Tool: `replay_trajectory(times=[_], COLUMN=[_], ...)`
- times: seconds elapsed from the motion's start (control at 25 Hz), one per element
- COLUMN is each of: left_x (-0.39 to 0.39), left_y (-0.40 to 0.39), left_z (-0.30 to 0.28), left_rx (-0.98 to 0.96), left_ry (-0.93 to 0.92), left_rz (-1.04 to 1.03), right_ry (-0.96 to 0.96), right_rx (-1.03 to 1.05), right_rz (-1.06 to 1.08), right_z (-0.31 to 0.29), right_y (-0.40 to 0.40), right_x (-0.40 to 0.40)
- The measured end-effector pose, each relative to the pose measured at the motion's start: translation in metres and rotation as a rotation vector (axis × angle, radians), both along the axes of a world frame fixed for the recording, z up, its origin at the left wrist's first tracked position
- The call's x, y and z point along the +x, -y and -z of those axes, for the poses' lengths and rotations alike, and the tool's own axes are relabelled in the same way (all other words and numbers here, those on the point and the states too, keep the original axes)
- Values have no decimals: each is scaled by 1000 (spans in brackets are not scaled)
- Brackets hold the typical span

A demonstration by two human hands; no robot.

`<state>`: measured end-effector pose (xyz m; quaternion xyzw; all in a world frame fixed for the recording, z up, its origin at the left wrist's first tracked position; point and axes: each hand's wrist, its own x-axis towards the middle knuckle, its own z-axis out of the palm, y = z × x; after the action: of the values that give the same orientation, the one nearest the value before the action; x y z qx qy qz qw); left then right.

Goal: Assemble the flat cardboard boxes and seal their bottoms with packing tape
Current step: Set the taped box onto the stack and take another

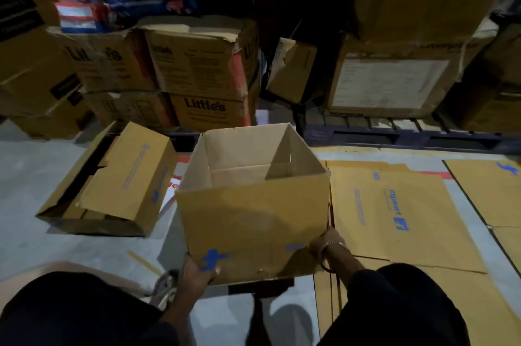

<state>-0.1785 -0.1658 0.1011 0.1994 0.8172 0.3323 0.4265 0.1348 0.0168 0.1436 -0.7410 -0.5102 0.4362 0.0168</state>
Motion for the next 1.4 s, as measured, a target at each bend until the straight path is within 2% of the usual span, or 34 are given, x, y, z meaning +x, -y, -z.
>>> replay_trajectory(times=[0.08, 0.16, 0.24, 0.32, 0.44, 0.52, 0.6, 0.68, 0.76, 0.92, 1.0, 1.12, 1.24, 1.36, 1.4], left_x=[7, 21, 29, 40, 58, 64, 69, 72, 75, 65, 60, 55, 59, 67, 69], left_y=[8, 13, 13, 12, 18, 18, 17, 16, 18, 12, 1, -14, -26, -30, -27], left_z=[22, 12, -10, -43, -79, -90, -93, -83, -70, -50, -42, -31, -32, -34, -31], left_rx=[4, 9, 41, 37, 17, -41, -62, -13, 21, 71, 91, 158, 121, 99, 128], left_ry=[20, 11, -95, -237, -602, -879, -1062, -1051, -1006, -1009, -1027, -1096, -1098, -1152, -1184], left_rz=[-98, -183, -257, -243, -59, 172, 425, 616, 723, 716, 734, 703, 680, 746, 779], right_ry=[2, -73, -105, -86, -125, -186, -188, -86, 6, 75, 73, 184, 237, 472, 495], right_rx=[-72, -72, -62, -30, -20, 24, 133, 299, 396, 305, 251, 142, 27, 29, 18], right_rz=[43, 184, 292, 257, 220, 226, 150, -30, -158, -248, -237, -171, -222, -292, -313], right_z=[41, 62, 33, -3, -26, -36, -52, -62, -61, -57, -54, -49, -35, -18, -12], right_y=[1, 8, 27, 42, 45, 47, 55, 62, 58, 25, 2, -36, -58, -69, -72], right_x=[10, 15, 7, 0, 1, 1, -4, -10, -18, -21, -14, 11, 38, 42, 41])
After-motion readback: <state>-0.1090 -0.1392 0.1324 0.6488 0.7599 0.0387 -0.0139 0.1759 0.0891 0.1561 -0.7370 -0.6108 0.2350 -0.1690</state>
